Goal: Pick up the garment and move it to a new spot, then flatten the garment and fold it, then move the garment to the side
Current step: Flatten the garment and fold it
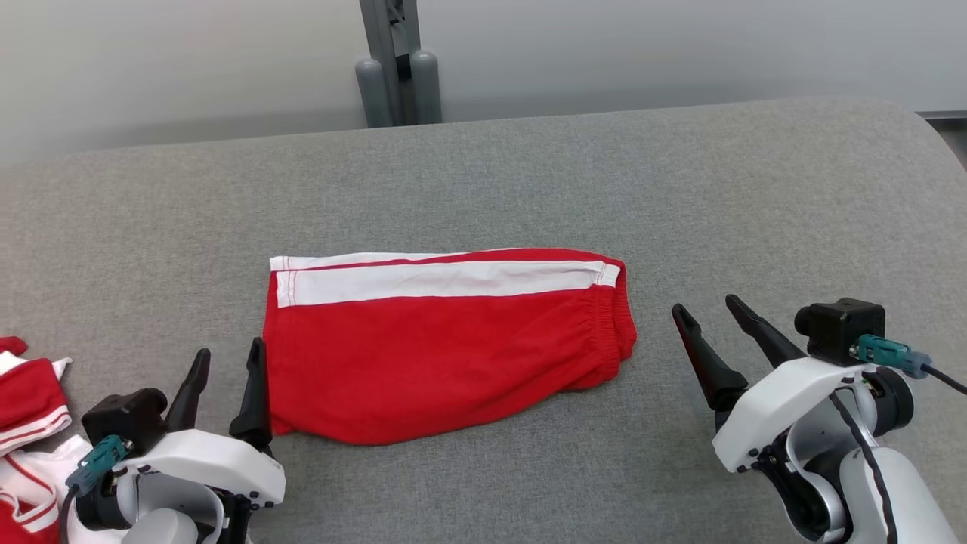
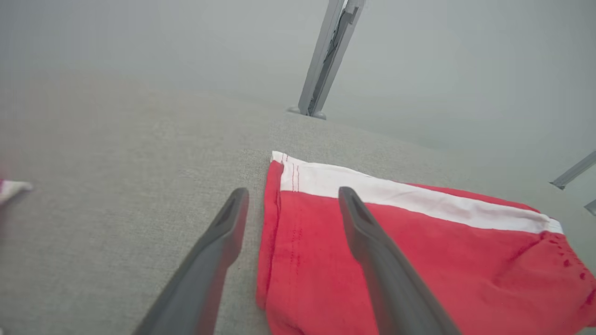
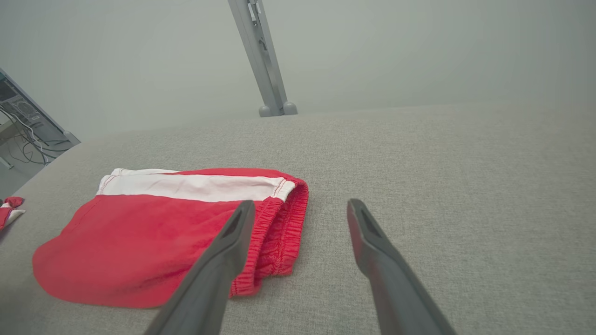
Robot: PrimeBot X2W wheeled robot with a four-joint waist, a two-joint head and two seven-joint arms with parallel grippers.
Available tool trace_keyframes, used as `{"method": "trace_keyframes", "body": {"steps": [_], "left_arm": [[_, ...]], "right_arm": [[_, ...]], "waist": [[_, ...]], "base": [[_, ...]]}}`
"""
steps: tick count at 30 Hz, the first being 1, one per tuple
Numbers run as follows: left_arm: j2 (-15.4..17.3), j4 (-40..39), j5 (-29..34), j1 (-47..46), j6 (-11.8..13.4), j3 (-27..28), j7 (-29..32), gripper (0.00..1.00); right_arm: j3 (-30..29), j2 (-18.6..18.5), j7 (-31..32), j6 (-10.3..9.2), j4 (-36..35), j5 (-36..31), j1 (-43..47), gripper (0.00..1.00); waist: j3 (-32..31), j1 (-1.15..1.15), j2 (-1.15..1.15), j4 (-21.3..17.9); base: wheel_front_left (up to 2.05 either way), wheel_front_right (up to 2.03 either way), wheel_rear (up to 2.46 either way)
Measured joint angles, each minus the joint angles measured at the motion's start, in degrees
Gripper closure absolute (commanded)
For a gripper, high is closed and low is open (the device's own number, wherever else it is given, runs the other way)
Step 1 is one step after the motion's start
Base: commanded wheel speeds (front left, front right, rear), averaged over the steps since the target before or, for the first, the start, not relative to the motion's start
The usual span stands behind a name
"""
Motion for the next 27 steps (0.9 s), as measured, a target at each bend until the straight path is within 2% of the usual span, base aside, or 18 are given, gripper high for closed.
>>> {"method": "trace_keyframes", "body": {"steps": [5, 12, 23, 27], "left_arm": [[1.60, -2.19, 3.74, 0.32, 0.99, -1.07, -1.60, 0.00], [1.45, -5.69, 5.50, 2.81, 2.50, -2.87, -2.03, 0.00], [0.41, -9.33, 5.70, 5.75, 3.92, -3.70, -2.48, 0.00], [0.20, -9.72, 5.73, 5.87, 3.96, -3.93, -2.57, 0.00]], "right_arm": [[-1.02, -0.02, -0.11, 0.00, 3.04, 0.52, -0.90, 0.00], [-2.13, 0.01, -0.82, 0.00, 10.29, 2.22, -1.67, 0.00], [-3.64, 0.03, -5.77, 0.00, 26.26, 4.92, -7.56, 0.00], [-4.77, 0.07, -7.92, 0.00, 31.89, 2.69, -9.57, 0.00]], "waist": [[-1.29, 0.00, 0.00, 1.62], [-2.57, 0.00, 0.00, 5.25], [-2.39, 0.00, 0.00, 11.64], [-1.85, 0.00, 0.00, 12.88]], "base": [[0.00, 0.00, 0.00], [0.00, 0.00, 0.00], [0.00, 0.00, 0.00], [0.00, 0.00, 0.00]]}}
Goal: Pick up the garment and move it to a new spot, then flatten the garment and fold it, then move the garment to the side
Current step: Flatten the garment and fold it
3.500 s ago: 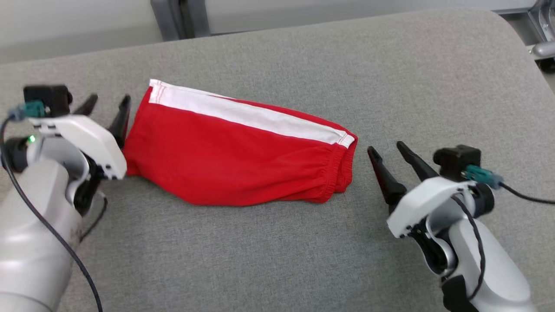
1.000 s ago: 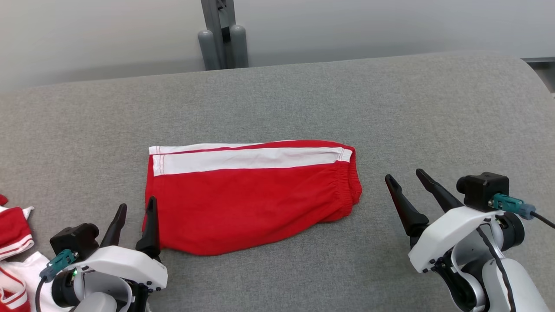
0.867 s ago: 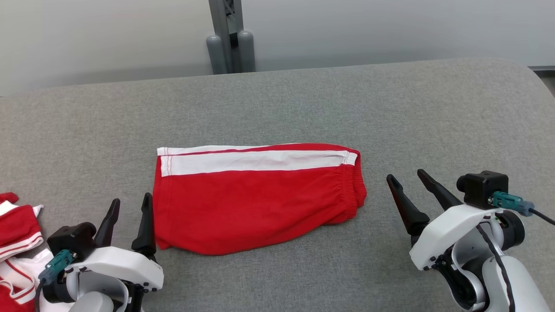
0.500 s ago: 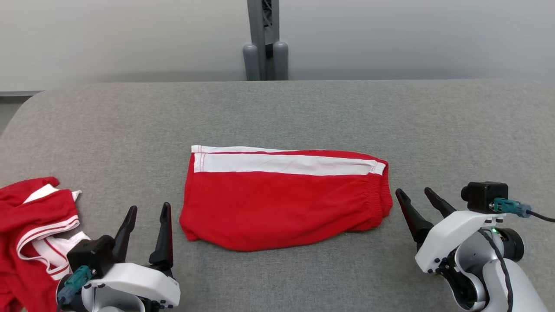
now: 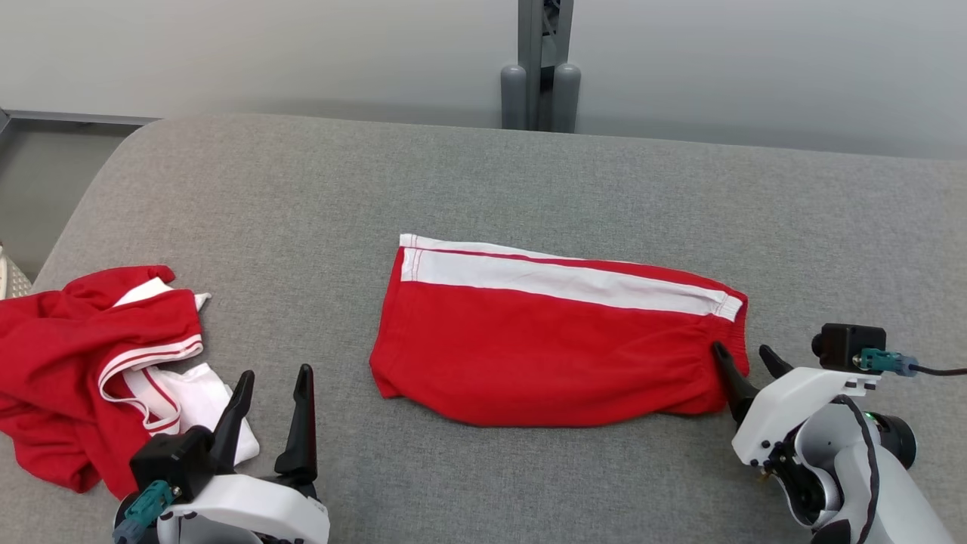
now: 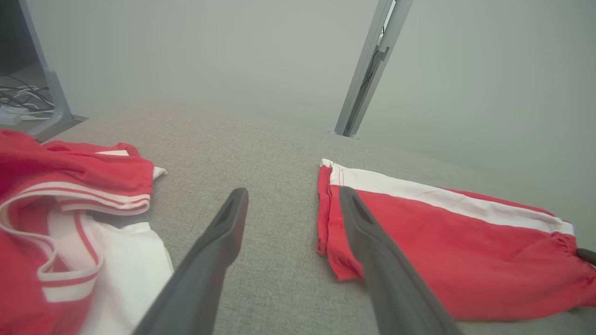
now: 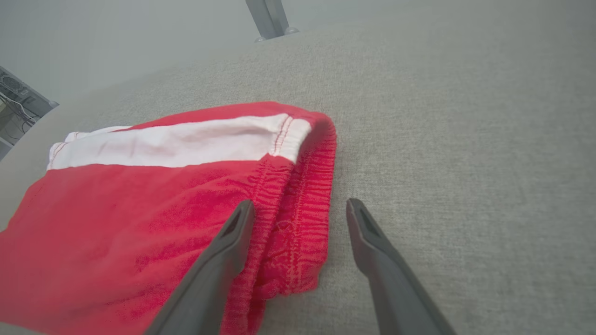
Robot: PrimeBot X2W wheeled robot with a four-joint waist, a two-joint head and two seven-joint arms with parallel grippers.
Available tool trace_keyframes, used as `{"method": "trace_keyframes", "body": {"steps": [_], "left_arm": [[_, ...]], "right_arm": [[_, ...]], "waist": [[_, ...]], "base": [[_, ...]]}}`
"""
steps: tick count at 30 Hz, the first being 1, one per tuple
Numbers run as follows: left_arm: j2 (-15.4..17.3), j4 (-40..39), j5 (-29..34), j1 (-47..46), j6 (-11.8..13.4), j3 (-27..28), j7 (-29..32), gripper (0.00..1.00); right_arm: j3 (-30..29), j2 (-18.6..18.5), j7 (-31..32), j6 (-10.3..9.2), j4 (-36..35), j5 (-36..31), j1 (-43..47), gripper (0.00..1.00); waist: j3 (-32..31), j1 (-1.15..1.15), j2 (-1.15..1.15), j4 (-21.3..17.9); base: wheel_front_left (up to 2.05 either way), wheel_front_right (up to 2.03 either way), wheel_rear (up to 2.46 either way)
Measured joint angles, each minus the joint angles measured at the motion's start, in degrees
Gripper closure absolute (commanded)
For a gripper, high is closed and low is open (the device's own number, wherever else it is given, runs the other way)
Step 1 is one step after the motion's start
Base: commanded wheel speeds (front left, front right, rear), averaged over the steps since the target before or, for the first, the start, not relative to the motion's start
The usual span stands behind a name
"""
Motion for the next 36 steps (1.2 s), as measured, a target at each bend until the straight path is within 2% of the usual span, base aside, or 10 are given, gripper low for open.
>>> {"method": "trace_keyframes", "body": {"steps": [3, 9, 14, 15, 16, 17, 21, 30, 36], "left_arm": [[-0.13, -0.14, -0.01, 0.02, 0.03, 0.01, -0.10, 0.00], [-0.40, 0.05, -0.09, 0.11, 0.01, 0.04, -0.19, 0.00], [-0.92, 0.40, -0.10, 0.09, -0.02, -0.07, -0.41, 0.00], [-0.97, 0.45, -0.10, 0.07, -0.02, -0.08, -0.41, 0.00], [-1.00, 0.49, -0.10, 0.07, -0.02, -0.08, -0.42, 0.00], [-1.02, 0.53, -0.10, 0.06, -0.02, -0.07, -0.43, 0.00], [-1.11, 0.67, -0.26, 0.05, -0.04, 0.05, -0.65, 0.00], [-1.09, 0.38, -0.26, 0.05, -0.10, -0.03, -0.68, 0.00], [-1.16, -0.34, -0.20, 0.05, -0.10, -0.29, -0.69, 0.00]], "right_arm": [[-1.05, -0.05, -1.02, 0.00, 3.53, -1.02, -0.98, 0.00], [-0.01, -0.10, -2.14, 0.00, 8.98, 1.27, -3.31, 0.00], [3.58, -0.31, -2.40, 0.00, 12.17, 7.23, -5.75, 0.00], [4.52, -0.34, -2.37, 0.00, 12.73, 8.29, -6.18, 0.10], [5.17, -0.32, -2.43, 0.00, 13.27, 9.02, -6.61, 0.50], [5.77, -0.32, -2.59, 0.00, 13.83, 9.55, -6.95, 0.56], [7.33, -0.26, -2.85, 0.01, 16.39, 11.96, -8.53, 1.00], [9.25, -0.13, 0.91, 0.01, 15.99, 16.15, -11.57, 1.00], [10.09, -5.70, 7.62, 0.00, 9.26, 16.70, -11.48, 1.00]], "waist": [[0.31, 0.00, 0.00, 0.68], [0.82, 0.00, 0.00, 1.34], [1.06, 0.00, 0.00, 1.59], [1.08, 0.00, 0.00, 1.59], [1.09, 0.00, 0.00, 1.56], [1.11, 0.00, 0.00, 1.51], [1.04, 0.00, 0.00, 1.11], [0.62, 0.00, 0.00, -1.97], [0.29, 0.00, 0.00, -5.37]], "base": [[0.00, 0.00, 0.00], [0.00, 0.00, 0.00], [0.00, 0.00, 0.00], [0.00, 0.00, 0.00], [0.00, 0.00, 0.00], [0.00, 0.00, 0.00], [0.00, 0.00, 0.00], [0.00, 0.00, 0.00], [0.00, 0.00, 0.00]]}}
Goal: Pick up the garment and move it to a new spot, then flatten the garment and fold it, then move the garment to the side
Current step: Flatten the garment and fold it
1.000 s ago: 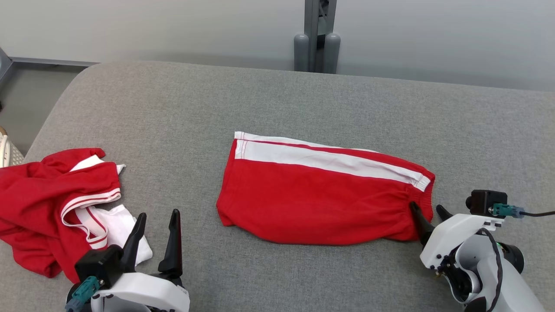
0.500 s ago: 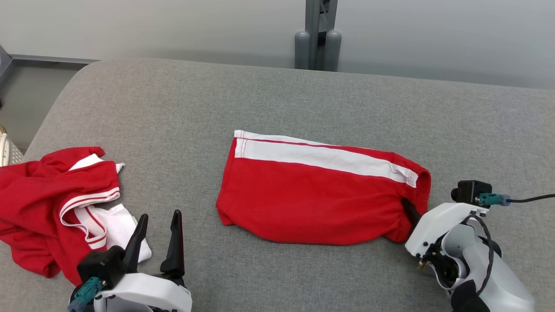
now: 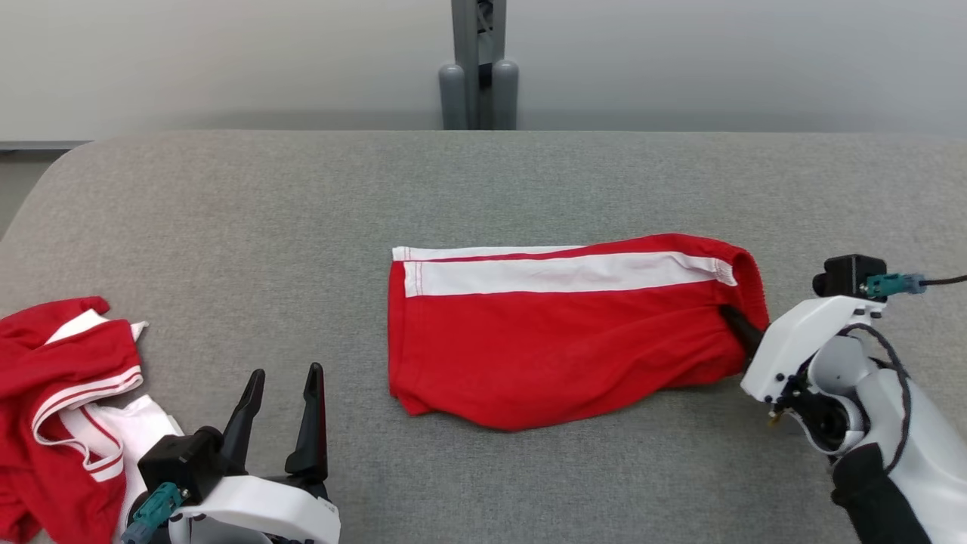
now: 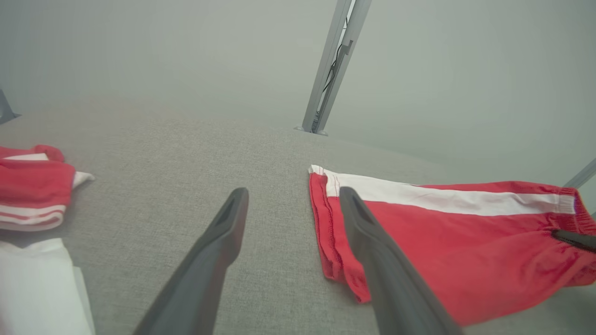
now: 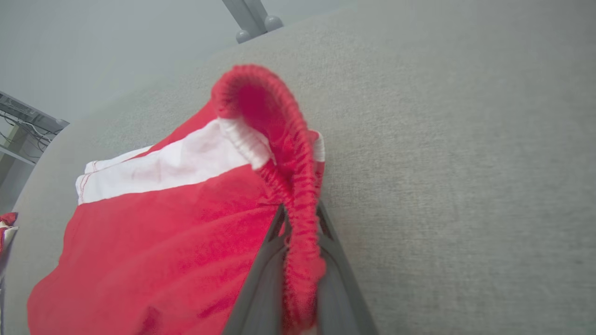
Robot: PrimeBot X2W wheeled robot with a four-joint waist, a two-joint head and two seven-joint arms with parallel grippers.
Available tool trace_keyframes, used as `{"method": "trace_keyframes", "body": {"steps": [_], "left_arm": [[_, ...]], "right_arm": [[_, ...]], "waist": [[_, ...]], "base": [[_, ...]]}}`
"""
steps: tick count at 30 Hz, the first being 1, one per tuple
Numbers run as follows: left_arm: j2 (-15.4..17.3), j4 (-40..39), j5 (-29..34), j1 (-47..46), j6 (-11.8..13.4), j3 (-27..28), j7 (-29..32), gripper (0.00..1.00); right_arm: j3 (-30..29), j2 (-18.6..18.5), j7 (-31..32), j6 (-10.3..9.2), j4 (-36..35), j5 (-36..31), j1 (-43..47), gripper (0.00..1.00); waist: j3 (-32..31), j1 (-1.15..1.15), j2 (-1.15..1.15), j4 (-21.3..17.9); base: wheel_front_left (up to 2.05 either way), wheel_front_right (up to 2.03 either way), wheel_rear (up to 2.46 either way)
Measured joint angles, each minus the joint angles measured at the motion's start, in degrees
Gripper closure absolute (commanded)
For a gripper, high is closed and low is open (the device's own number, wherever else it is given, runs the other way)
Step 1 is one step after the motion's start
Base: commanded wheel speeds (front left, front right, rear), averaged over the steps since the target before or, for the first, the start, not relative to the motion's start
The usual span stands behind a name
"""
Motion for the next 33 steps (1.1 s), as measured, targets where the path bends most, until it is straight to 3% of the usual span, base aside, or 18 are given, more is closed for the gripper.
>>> {"method": "trace_keyframes", "body": {"steps": [8, 14, 22, 33], "left_arm": [[-0.25, -1.03, 0.15, -0.11, -0.03, -0.57, 0.00, 0.00], [-0.55, -1.11, 0.19, -0.75, -0.42, -0.92, 0.01, 0.00], [-0.76, -0.40, 0.02, -1.18, -0.92, -1.16, 0.01, 0.00], [-1.52, 0.35, -0.40, -1.41, -1.42, -1.40, -0.05, 0.00]], "right_arm": [[-2.23, -8.45, 9.31, 0.00, -9.04, -1.58, 1.73, 1.00], [-8.48, -10.80, 15.63, 0.00, -14.73, -3.94, 3.43, 1.00], [-11.01, -4.85, 22.23, 0.00, -23.60, -4.43, 6.04, 1.00], [-6.46, 1.78, 28.67, 0.00, -33.55, -3.87, 7.60, 1.00]], "waist": [[-0.19, 0.00, 0.00, -4.15], [0.29, 0.00, 0.00, -6.05], [0.61, 0.00, 0.00, -6.02], [0.05, 0.00, 0.00, -3.78]], "base": [[0.00, 0.00, 0.00], [0.00, 0.00, 0.00], [0.00, 0.00, 0.00], [0.00, 0.00, 0.00]]}}
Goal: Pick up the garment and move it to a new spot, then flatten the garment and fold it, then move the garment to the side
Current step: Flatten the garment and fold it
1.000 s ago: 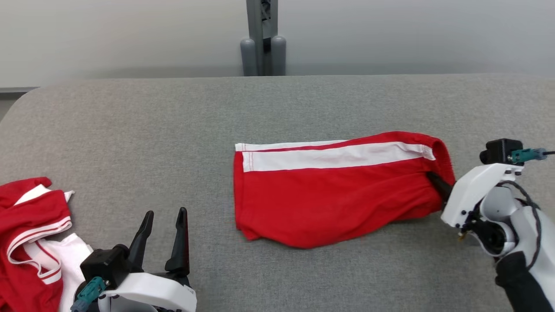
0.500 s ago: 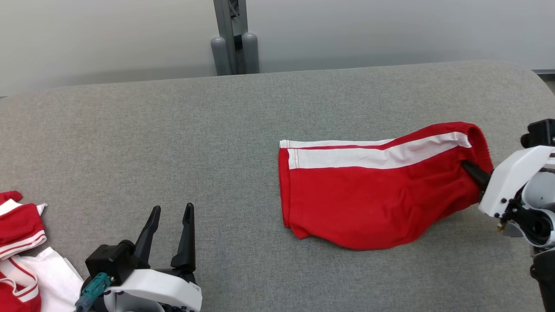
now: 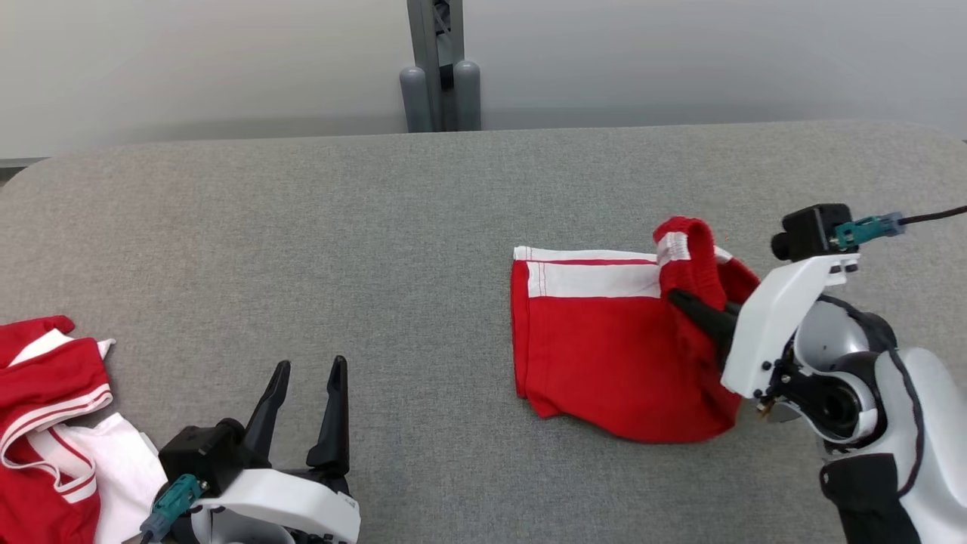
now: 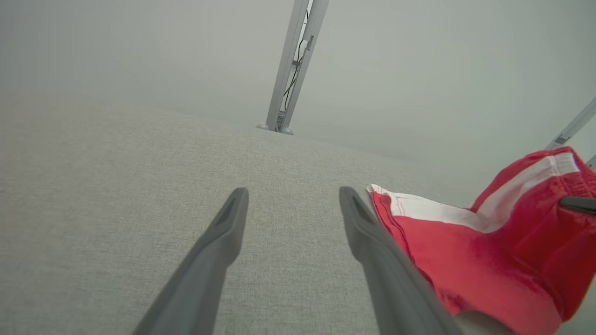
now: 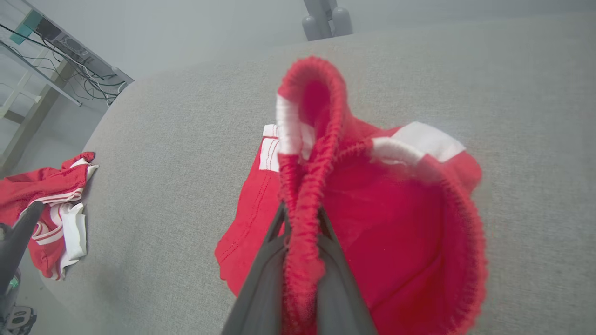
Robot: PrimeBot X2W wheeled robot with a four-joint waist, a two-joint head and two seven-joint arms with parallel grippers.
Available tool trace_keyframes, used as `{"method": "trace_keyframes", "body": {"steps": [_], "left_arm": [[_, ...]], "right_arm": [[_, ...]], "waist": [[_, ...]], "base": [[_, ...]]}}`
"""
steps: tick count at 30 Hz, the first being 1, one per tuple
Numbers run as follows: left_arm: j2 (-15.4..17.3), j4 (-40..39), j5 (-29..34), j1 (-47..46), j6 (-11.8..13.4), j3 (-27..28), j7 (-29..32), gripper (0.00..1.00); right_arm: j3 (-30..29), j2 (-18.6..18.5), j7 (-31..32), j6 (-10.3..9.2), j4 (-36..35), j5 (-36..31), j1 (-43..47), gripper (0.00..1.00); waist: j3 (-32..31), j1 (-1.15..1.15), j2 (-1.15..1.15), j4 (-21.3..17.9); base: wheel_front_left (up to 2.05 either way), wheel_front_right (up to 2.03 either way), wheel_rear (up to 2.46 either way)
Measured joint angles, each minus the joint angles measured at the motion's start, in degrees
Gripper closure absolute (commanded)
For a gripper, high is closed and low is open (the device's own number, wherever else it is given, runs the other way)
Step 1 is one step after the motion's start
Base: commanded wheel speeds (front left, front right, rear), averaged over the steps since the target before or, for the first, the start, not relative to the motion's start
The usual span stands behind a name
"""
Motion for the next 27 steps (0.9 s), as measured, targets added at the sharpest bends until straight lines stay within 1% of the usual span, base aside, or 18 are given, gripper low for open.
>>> {"method": "trace_keyframes", "body": {"steps": [4, 8, 11, 17, 23, 24, 25, 27], "left_arm": [[-0.41, 0.31, -0.30, -0.24, -0.11, -0.10, -0.18, 0.00], [-1.08, 0.74, -0.30, -0.46, -0.55, -0.22, -0.27, 0.00], [-2.13, 1.43, -0.27, -0.76, -1.11, -0.67, -0.43, 0.00], [-3.50, 2.81, -0.11, -1.75, -2.08, -1.11, -0.51, 0.00], [-4.76, 4.21, 0.36, -2.25, -3.08, -1.87, -0.60, 0.00], [-5.02, 4.43, 0.47, -2.37, -3.12, -1.94, -0.63, 0.00], [-5.27, 4.61, 0.51, -2.42, -3.15, -1.96, -0.66, 0.00], [-5.48, 4.99, 0.52, -2.46, -3.55, -1.92, -0.68, 0.00]], "right_arm": [[2.49, 1.87, 0.63, 0.00, 0.22, -1.94, -0.55, 1.00], [4.85, 3.21, 0.31, 0.00, 3.36, -4.22, -2.41, 1.00], [6.47, 3.65, -1.51, 0.00, 8.54, -6.64, -4.83, 1.00], [10.77, 3.82, -5.19, 0.00, 17.11, -3.72, -8.64, 1.00], [13.37, 3.83, -8.02, 0.00, 26.85, -3.86, -12.73, 1.00], [13.82, 3.83, -8.55, 0.00, 28.28, -4.11, -13.32, 0.94], [14.18, 3.83, -8.95, 0.00, 29.60, -4.28, -13.88, 0.94], [15.14, 3.85, -9.87, 0.00, 31.84, -4.12, -14.88, 0.70]], "waist": [[0.13, 0.00, 0.00, 0.90], [0.25, 0.00, 0.00, 1.89], [0.32, 0.00, 0.00, 3.04], [0.31, 0.00, 0.00, 5.63], [0.25, 0.00, 0.00, 8.02], [0.21, 0.00, 0.00, 8.37], [0.15, 0.00, 0.00, 8.67], [-0.02, 0.00, 0.00, 9.10]], "base": [[0.00, 0.00, 0.00], [0.00, 0.00, 0.00], [0.00, 0.00, 0.00], [0.00, 0.00, 0.00], [0.00, 0.00, 0.00], [0.00, 0.00, 0.00], [0.00, 0.00, 0.00], [0.00, 0.00, 0.00]]}}
